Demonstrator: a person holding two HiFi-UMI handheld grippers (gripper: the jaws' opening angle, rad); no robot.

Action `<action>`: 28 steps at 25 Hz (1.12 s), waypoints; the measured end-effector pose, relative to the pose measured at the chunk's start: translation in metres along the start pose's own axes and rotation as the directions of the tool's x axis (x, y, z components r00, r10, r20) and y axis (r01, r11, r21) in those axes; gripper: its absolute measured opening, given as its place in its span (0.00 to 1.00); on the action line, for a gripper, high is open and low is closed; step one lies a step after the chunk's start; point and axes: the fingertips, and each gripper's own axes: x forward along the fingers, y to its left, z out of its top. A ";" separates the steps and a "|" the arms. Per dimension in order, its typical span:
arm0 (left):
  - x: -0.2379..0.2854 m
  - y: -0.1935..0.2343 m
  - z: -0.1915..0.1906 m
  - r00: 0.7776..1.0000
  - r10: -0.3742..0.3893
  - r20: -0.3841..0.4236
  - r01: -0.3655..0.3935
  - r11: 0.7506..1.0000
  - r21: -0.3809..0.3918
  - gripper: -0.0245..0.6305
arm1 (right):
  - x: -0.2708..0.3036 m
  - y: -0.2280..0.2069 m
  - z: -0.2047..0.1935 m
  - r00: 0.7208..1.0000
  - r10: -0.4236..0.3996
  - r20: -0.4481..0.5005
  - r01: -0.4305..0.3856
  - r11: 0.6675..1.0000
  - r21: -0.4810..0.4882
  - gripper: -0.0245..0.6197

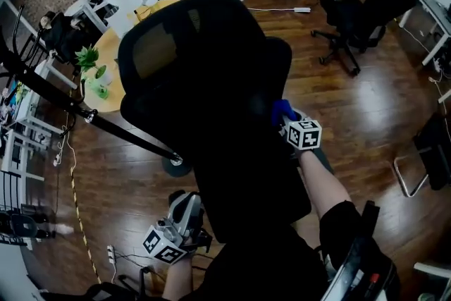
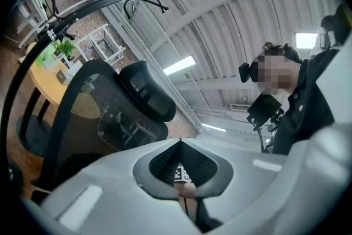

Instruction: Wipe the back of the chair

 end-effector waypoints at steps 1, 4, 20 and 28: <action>0.006 -0.002 -0.001 1.000 -0.011 -0.008 0.011 1.000 0.003 0.03 | -0.003 0.001 0.002 1.000 0.009 0.007 -0.009 1.000 -0.002 0.10; 0.011 -0.005 -0.003 1.000 -0.014 -0.013 0.014 1.000 0.013 0.03 | -0.013 0.007 0.001 0.999 0.036 0.027 -0.037 0.999 0.017 0.10; -0.108 0.009 0.020 0.932 0.313 0.185 -0.317 0.948 -0.006 0.03 | 0.020 0.308 -0.155 0.788 0.556 -0.264 -0.581 0.813 -0.021 0.10; -0.162 0.015 0.021 0.874 0.431 0.224 -0.442 0.897 0.002 0.03 | 0.083 0.336 -0.221 0.765 0.468 -0.443 -0.560 0.823 -0.097 0.10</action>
